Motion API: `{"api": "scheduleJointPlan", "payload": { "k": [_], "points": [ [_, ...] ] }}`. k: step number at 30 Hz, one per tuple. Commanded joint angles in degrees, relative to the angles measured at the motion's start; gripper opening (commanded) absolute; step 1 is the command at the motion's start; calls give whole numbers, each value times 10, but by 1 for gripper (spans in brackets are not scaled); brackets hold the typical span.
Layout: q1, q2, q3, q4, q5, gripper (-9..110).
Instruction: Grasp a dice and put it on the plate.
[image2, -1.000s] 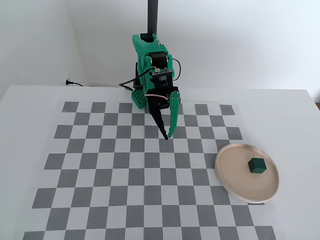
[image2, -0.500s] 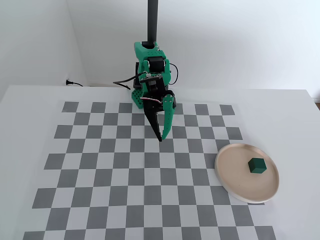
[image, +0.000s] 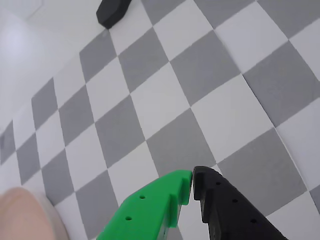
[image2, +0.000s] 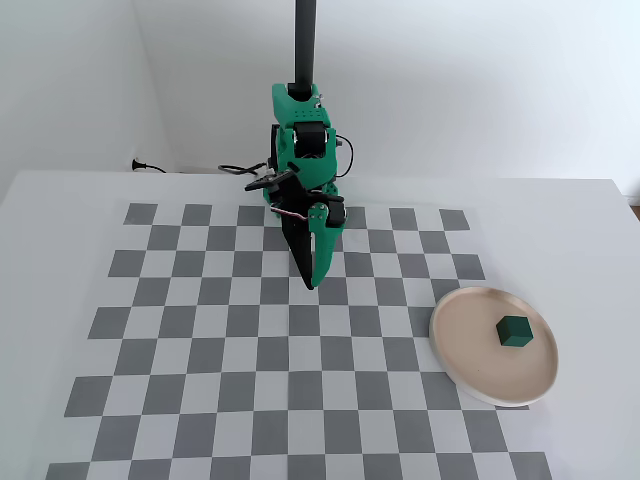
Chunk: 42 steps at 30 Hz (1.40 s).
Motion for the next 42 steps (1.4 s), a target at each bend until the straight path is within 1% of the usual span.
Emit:
{"api": "scheduleJointPlan", "payload": {
  "k": [1, 4, 7, 12, 16, 20, 27, 42],
  "points": [
    [10, 5, 1, -10, 65, -4],
    [10, 5, 8, 7, 91, -4],
    [13, 5, 8, 23, 166, -4],
    [30, 6, 12, 1, 271, -4],
    [62, 7, 12, -8, 326, -4],
    [67, 7, 12, 51, 371, -4],
    [105, 6, 10, 89, 461, -4],
    [98, 6, 11, 83, 467, -4]
  ]
}}
